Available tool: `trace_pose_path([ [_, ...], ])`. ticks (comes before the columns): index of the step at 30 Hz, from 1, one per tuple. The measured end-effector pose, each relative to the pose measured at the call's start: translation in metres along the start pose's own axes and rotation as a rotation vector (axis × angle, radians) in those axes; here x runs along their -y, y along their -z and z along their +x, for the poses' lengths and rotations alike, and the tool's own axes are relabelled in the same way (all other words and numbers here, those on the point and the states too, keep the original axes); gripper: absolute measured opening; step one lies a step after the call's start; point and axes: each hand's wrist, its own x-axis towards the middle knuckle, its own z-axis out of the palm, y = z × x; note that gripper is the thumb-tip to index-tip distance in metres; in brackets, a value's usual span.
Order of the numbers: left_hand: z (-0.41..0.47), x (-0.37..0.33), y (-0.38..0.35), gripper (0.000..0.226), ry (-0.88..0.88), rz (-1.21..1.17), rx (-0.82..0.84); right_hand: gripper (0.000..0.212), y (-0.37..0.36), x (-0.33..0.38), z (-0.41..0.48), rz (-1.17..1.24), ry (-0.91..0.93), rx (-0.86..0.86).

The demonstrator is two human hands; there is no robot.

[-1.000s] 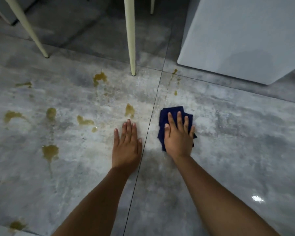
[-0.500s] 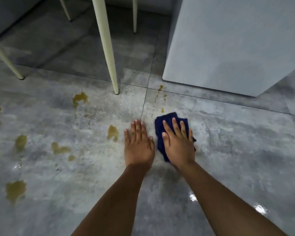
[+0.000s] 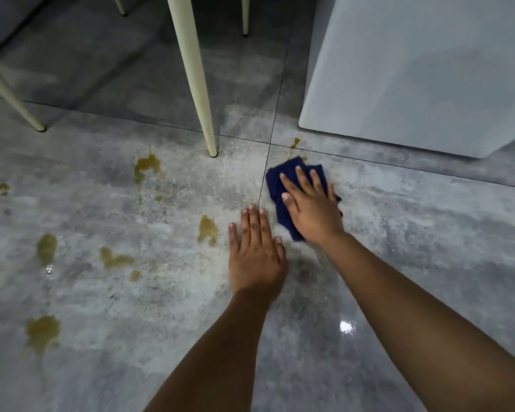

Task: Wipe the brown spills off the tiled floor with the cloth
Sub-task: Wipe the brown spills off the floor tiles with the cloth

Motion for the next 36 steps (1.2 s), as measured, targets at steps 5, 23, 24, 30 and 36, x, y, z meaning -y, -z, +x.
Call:
trace_pose_path([
  [5,0.0,0.001,-0.001,0.062,-0.006,-0.016,-0.009,0.049,0.002,-0.026,0.021,0.002,-0.088,-0.04],
  [23,0.001,-0.001,0.001,0.064,0.005,-0.016,0.0,0.052,0.0,-0.007,0.036,0.089,-0.412,-0.112],
  [24,0.001,-0.002,0.001,0.063,0.006,-0.013,0.003,0.052,-0.002,0.0,0.024,0.076,-0.383,-0.116],
  [30,0.001,-0.002,0.005,0.063,0.008,0.012,0.046,0.051,0.001,0.002,0.047,0.05,-0.172,-0.032],
  [36,0.001,-0.001,0.003,0.065,0.004,0.018,0.01,0.052,0.008,-0.06,0.008,0.072,-0.458,-0.14],
])
